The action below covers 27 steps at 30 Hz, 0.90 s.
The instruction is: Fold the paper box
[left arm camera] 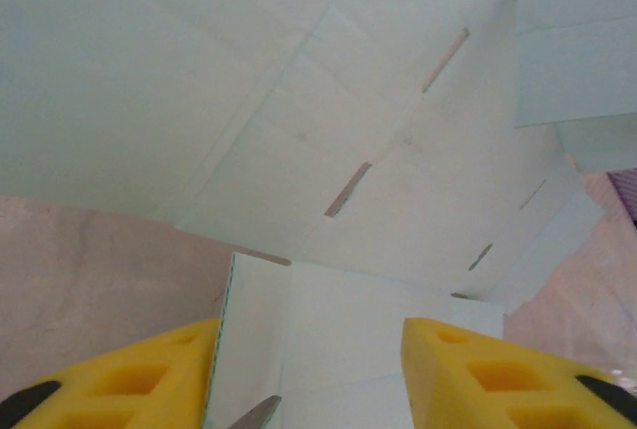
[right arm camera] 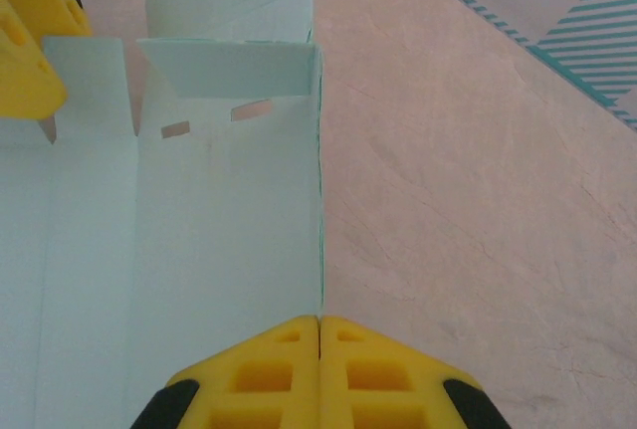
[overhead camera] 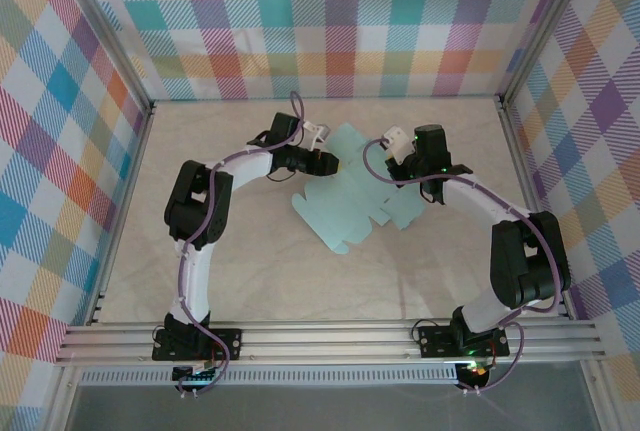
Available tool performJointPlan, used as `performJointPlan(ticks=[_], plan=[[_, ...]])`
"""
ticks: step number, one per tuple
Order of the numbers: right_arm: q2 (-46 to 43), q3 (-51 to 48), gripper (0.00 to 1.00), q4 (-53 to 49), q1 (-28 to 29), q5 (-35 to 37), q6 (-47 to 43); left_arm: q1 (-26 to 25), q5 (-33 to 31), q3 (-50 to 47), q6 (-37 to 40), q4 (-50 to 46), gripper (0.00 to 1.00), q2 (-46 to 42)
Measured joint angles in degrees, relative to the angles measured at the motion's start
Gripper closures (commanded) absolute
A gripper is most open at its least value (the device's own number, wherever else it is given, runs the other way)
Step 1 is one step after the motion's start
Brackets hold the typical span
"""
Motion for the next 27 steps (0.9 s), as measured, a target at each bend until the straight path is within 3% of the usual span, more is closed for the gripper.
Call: performJointPlan(ticks=[4, 12, 27], plan=[[0.0, 0.0, 1.00, -0.4, 0.3, 0.0, 0.0, -1.9, -3.6, 0.0, 3.3, -2.1, 0.48, -1.5], [0.0, 0.0, 1.00, -0.8, 0.4, 0.9, 0.0, -5.3, -7.5, 0.0, 7.0, -6.1, 0.48, -3.3], [1.6, -0.9, 1.00, -0.7, 1.6, 4.7, 0.0, -8.0, -7.4, 3.4, 3.5, -8.5, 0.56, 2.4]])
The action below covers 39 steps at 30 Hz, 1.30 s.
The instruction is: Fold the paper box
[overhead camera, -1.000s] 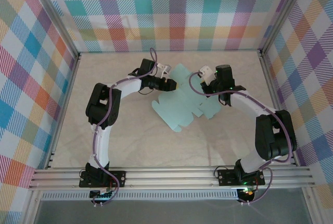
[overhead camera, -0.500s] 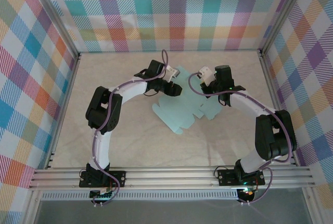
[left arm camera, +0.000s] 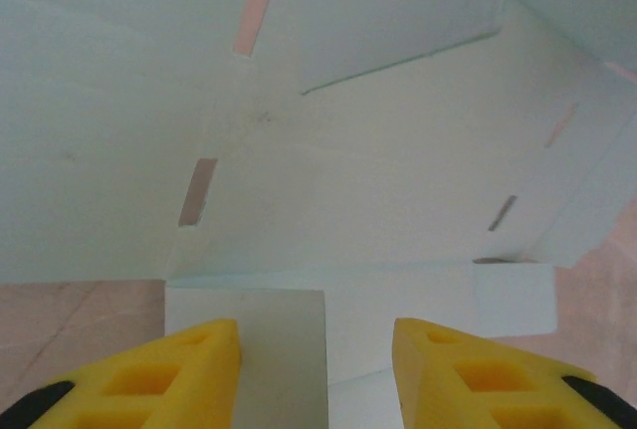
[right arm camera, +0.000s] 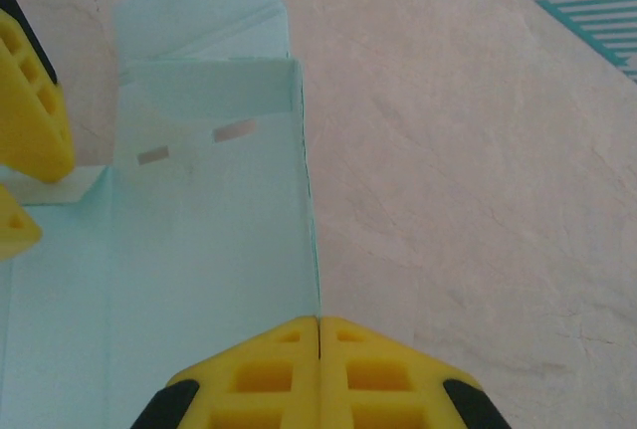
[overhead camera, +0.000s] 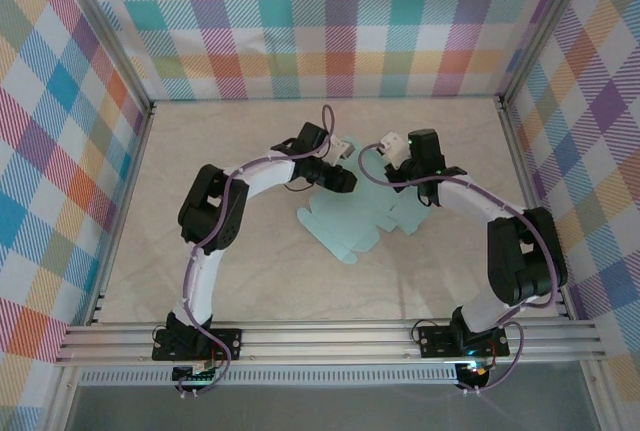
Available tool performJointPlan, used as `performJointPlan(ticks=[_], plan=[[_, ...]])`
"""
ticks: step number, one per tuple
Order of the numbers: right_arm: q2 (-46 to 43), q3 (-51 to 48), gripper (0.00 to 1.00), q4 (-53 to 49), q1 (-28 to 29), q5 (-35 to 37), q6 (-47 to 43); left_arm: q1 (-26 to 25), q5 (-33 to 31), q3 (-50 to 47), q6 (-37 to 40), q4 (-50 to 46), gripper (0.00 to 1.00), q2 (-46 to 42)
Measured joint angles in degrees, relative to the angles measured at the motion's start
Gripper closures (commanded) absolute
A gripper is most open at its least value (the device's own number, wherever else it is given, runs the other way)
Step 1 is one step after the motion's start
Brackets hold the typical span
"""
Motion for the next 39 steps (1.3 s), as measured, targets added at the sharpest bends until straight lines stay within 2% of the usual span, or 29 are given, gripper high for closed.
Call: performJointPlan(ticks=[15, 24, 31, 34, 39], plan=[[0.6, -0.5, 1.00, 0.2, 0.4, 2.8, 0.0, -5.2, -11.2, 2.8, 5.9, -4.1, 0.53, 2.6], [0.6, -0.6, 1.00, 0.4, 0.4, 3.5, 0.0, -2.9, -5.8, -3.2, 1.7, 3.1, 0.50, -0.2], [0.6, -1.7, 1.00, 2.1, 0.4, 3.6, 0.2, -3.3, -6.1, -3.1, 2.3, 4.1, 0.49, 1.0], [0.9, -1.9, 1.00, 2.9, 0.4, 4.0, 0.2, -3.5, -5.8, -4.6, 1.9, 7.2, 0.44, 0.6], [0.9, -4.0, 1.00, 4.8, 0.5, 4.7, 0.0, -2.6, -5.1, -14.0, -2.1, 15.2, 0.34, -5.4]])
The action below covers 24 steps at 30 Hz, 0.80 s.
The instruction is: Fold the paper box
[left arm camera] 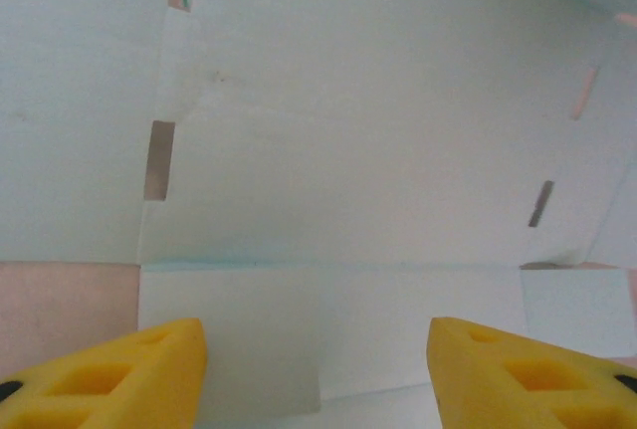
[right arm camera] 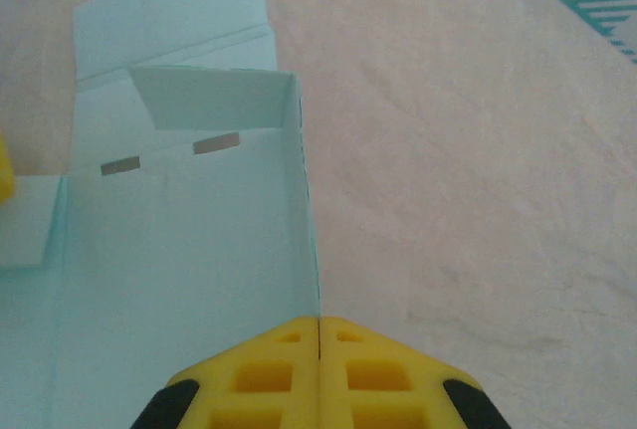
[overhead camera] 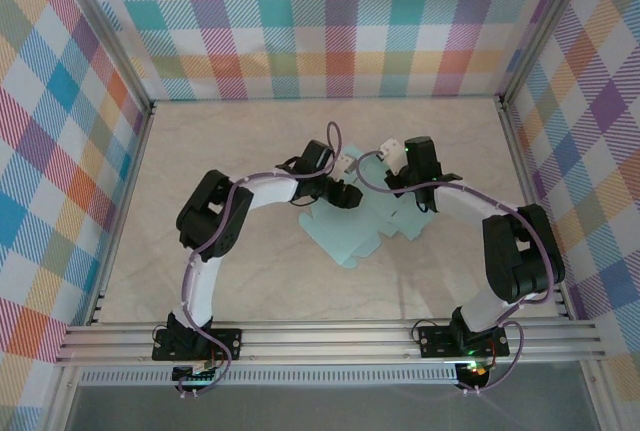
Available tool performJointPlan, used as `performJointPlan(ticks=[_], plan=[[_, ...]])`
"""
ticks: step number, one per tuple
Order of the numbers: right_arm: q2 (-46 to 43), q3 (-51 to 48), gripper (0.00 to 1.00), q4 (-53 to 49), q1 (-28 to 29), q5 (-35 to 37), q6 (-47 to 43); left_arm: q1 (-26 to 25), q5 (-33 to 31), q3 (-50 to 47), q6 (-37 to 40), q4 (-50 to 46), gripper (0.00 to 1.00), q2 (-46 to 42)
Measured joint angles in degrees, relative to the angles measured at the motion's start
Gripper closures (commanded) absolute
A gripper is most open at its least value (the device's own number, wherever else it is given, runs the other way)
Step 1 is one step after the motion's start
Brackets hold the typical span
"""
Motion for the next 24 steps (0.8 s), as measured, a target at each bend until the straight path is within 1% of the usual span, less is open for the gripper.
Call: performJointPlan(ticks=[4, 8, 11, 15, 18, 19, 20, 21, 24], plan=[[0.0, -0.9, 1.00, 0.9, 0.6, 1.8, -0.3, 2.1, 1.9, -5.2, -5.2, 6.4, 0.32, -5.6], [0.0, -0.9, 1.00, 1.3, 1.2, 3.5, -0.7, 7.1, 3.0, -8.6, -13.0, 16.5, 0.31, -10.0], [0.0, -0.9, 1.00, 1.2, 1.6, 4.6, -1.8, 10.5, 2.1, -9.0, -16.4, 20.0, 0.27, -10.9], [0.0, -0.9, 1.00, 1.3, 3.1, 8.4, -4.5, 13.4, -0.4, -9.0, -18.6, 19.7, 0.22, -10.9], [0.0, -1.5, 1.00, 2.9, 5.3, 13.0, -7.5, 13.6, -2.5, -8.5, -19.0, 17.9, 0.17, -10.9], [0.0, -1.8, 1.00, 3.6, 5.9, 14.4, -8.3, 13.6, -3.2, -8.2, -19.0, 17.0, 0.13, -10.9], [0.0, -2.2, 1.00, 4.9, 6.6, 15.8, -9.4, 13.6, -4.0, -7.8, -18.9, 15.9, 0.05, -10.9], [0.0, -2.8, 1.00, 6.1, 7.4, 17.4, -10.6, 13.8, -4.6, -7.3, -19.0, 14.9, 0.00, -10.9], [0.1, -4.6, 1.00, 10.5, 9.5, 21.7, -14.4, 14.3, -5.7, -5.0, -19.3, 12.3, 0.00, -10.6]])
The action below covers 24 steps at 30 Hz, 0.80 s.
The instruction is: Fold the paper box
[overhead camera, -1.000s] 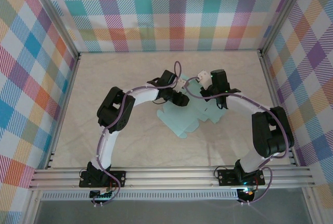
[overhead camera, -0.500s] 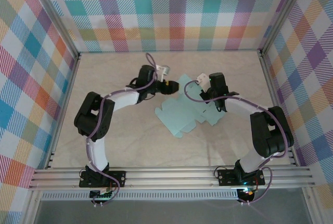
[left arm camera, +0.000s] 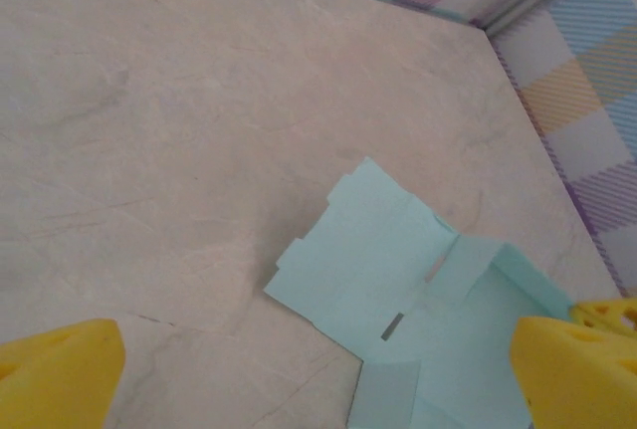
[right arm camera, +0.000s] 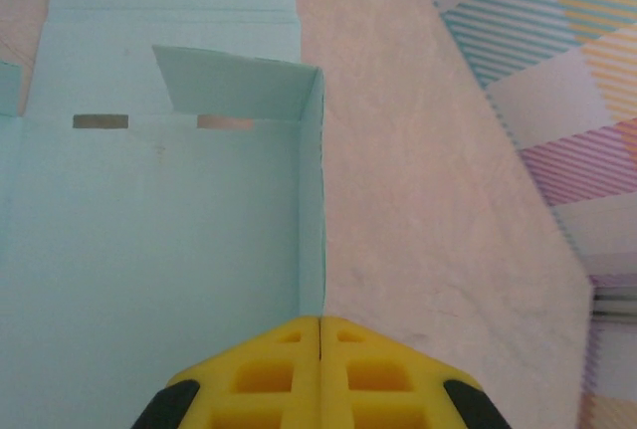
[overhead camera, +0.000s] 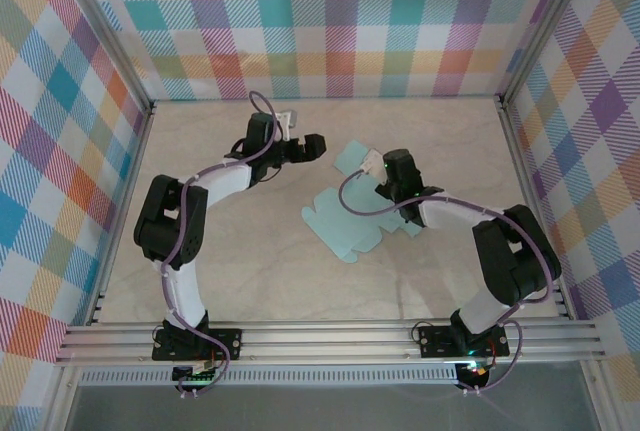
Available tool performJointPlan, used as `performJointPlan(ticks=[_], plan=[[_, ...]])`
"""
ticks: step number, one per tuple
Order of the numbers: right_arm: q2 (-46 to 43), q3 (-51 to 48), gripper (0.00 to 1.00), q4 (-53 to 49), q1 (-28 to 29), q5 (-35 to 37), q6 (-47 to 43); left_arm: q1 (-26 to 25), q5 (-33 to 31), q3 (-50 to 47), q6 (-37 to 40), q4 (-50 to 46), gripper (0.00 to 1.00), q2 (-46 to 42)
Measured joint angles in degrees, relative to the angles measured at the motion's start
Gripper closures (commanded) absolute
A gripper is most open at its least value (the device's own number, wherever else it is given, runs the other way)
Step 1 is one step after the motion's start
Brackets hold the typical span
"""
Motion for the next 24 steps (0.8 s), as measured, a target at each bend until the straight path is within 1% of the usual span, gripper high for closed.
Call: performJointPlan(ticks=[5, 9, 14, 18, 24], plan=[[3.2, -1.9, 1.00, 10.6, 4.0, 6.5, -8.6, 2.8, -0.5, 2.4, -2.2, -0.1, 0.00, 1.7], [6.0, -2.4, 1.00, 18.6, 7.8, 9.5, -14.3, 5.6, -1.2, 2.4, -3.3, -1.6, 0.00, 3.5], [9.7, -2.3, 1.00, 28.2, 12.2, 11.5, -20.3, 9.0, -2.0, 2.4, -4.6, -3.9, 0.00, 4.1], [15.8, -1.2, 1.00, 37.3, 15.7, 12.4, -26.4, 12.1, -2.2, 2.4, -5.8, -5.6, 0.00, 4.2], [21.3, 0.3, 1.00, 45.6, 19.0, 12.9, -32.1, 15.0, -2.2, 2.4, -6.3, -7.7, 0.00, 4.2]])
